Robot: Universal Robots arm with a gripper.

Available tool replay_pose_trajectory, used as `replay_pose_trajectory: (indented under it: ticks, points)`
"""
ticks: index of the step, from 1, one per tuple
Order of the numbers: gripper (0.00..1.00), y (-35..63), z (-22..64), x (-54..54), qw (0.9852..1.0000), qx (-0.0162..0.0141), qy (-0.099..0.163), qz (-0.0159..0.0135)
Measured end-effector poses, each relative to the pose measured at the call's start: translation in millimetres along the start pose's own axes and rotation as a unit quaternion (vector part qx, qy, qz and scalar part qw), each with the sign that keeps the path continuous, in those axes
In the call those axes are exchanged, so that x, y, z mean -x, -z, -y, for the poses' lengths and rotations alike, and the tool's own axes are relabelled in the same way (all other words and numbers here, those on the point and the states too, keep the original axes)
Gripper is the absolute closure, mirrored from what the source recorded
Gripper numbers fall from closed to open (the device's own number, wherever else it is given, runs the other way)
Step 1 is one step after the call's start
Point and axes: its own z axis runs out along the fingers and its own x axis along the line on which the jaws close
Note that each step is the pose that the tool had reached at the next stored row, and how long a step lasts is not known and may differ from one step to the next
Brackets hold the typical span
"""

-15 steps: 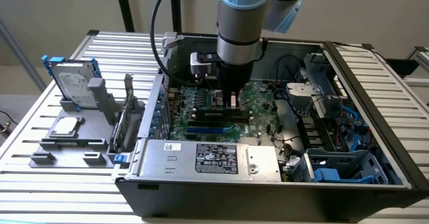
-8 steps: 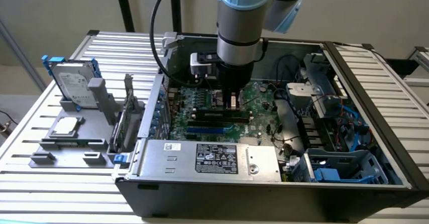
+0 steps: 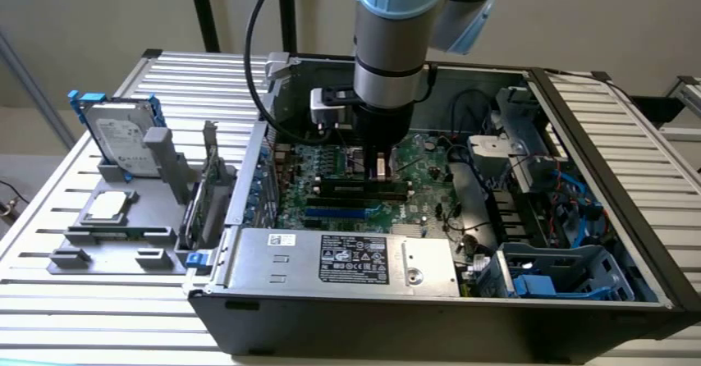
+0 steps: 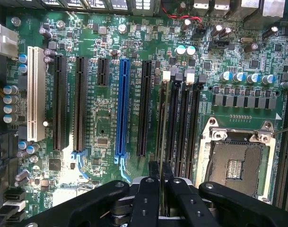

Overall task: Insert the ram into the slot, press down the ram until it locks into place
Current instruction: 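Insert the ram into the slot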

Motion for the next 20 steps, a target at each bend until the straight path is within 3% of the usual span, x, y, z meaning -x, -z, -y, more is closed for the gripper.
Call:
replay_pose_trajectory:
  ticks: [20]
  points:
    - [0.86, -1.8, -0.4, 0.8, 1.0000, -0.0003, 0.000, 0.0000]
